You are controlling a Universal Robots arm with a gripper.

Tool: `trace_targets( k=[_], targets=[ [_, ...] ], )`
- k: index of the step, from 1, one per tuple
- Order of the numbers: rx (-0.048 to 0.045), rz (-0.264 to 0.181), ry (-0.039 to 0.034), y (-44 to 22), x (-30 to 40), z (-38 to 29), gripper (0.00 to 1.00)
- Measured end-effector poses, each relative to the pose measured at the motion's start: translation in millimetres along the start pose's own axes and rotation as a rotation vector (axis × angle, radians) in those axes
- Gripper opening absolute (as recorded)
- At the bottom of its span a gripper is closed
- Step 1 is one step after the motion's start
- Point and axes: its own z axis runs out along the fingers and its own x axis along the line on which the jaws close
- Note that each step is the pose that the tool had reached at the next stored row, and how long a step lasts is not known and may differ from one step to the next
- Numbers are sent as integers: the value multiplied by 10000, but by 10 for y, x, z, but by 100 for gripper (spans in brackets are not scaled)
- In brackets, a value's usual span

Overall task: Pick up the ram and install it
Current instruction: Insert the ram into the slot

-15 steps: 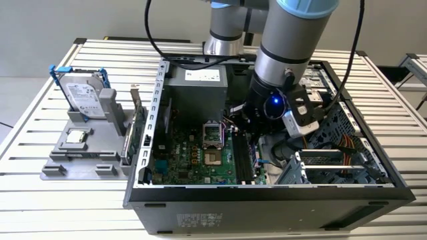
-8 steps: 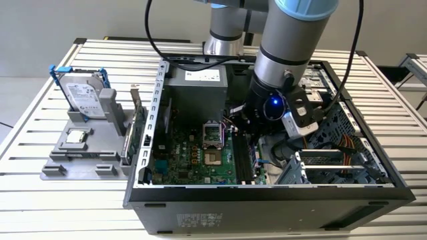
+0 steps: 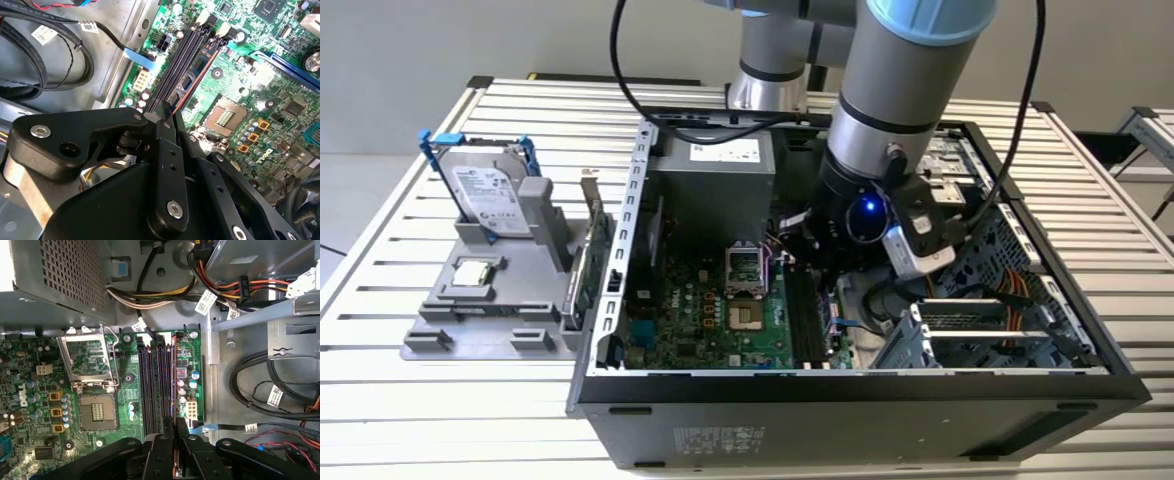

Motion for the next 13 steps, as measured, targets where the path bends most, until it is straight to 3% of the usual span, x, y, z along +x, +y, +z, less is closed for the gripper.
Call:
trace_targets(
  k=[13],
  targets=[
    [1,-2,17,2,0,43,0]
  ],
)
